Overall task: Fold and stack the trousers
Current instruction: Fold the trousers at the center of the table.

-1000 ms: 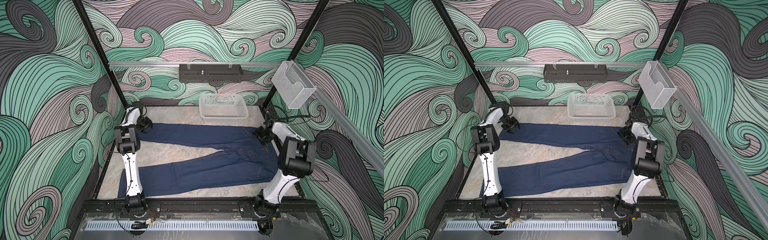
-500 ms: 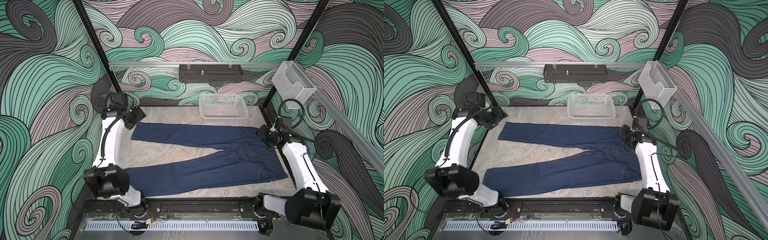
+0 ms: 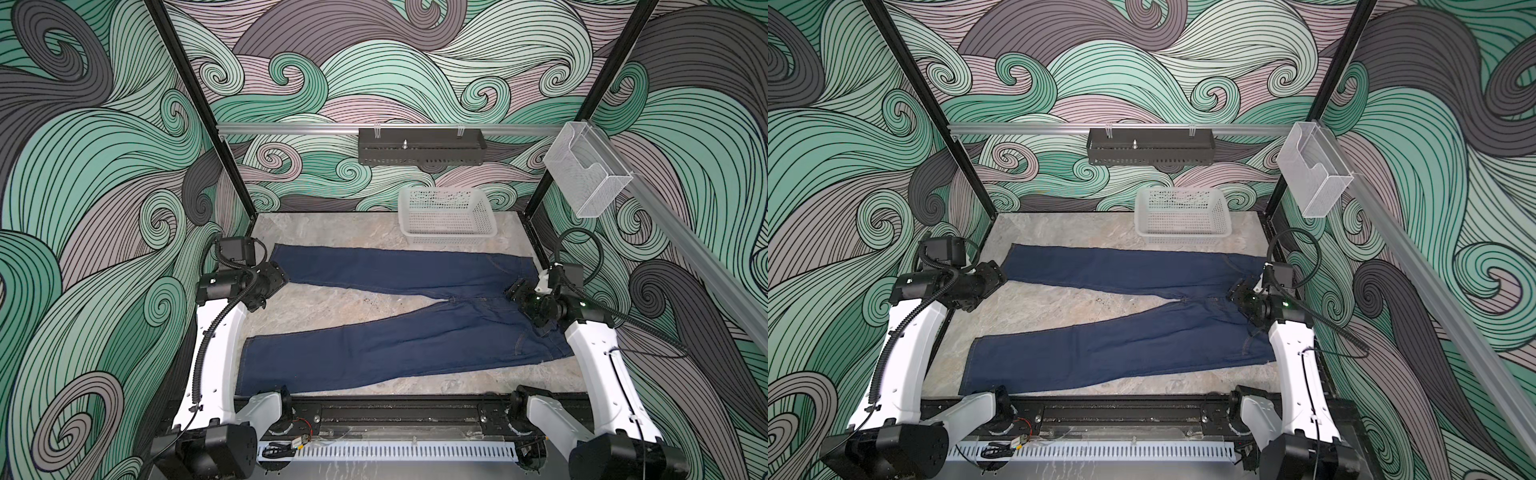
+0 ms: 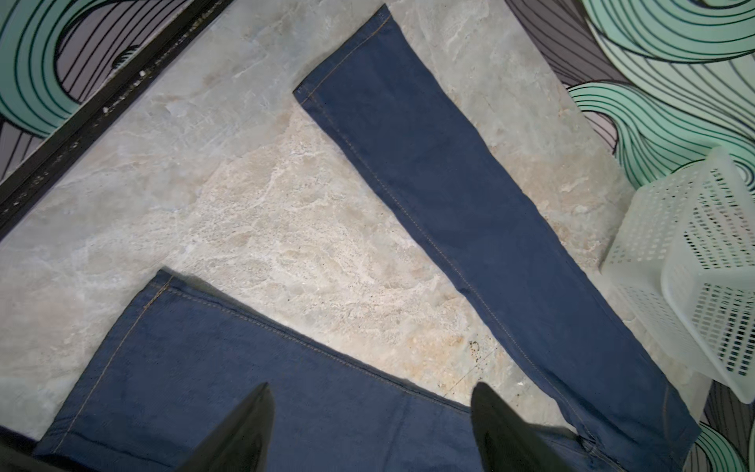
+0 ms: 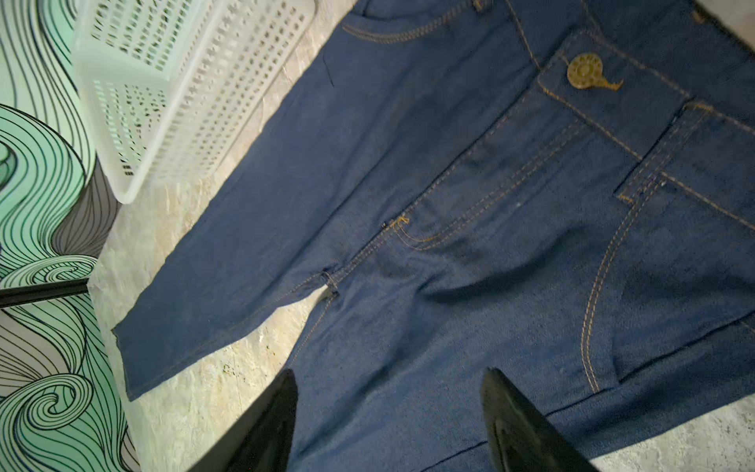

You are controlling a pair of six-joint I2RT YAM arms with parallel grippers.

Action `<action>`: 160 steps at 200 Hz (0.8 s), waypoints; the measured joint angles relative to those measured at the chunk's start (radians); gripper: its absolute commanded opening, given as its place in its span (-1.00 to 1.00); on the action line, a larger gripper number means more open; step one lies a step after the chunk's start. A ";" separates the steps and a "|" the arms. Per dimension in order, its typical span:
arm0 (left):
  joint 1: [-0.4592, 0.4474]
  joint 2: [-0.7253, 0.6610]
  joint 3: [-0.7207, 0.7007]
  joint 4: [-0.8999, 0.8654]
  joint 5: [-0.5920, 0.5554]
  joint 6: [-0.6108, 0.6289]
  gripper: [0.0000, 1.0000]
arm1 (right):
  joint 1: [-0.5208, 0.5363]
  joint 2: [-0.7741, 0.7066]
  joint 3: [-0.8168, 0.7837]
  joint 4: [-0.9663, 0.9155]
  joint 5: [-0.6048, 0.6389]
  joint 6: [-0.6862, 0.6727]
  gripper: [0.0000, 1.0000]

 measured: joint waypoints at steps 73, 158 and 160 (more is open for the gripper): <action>0.029 0.149 0.026 -0.025 -0.027 0.000 0.59 | -0.005 0.069 -0.001 -0.026 0.022 0.006 0.49; 0.040 0.978 0.888 -0.081 -0.052 0.054 0.38 | -0.006 0.337 0.171 0.026 0.091 0.138 0.48; 0.041 1.001 0.917 -0.091 -0.052 0.055 0.38 | -0.006 0.343 0.172 0.029 0.093 0.143 0.47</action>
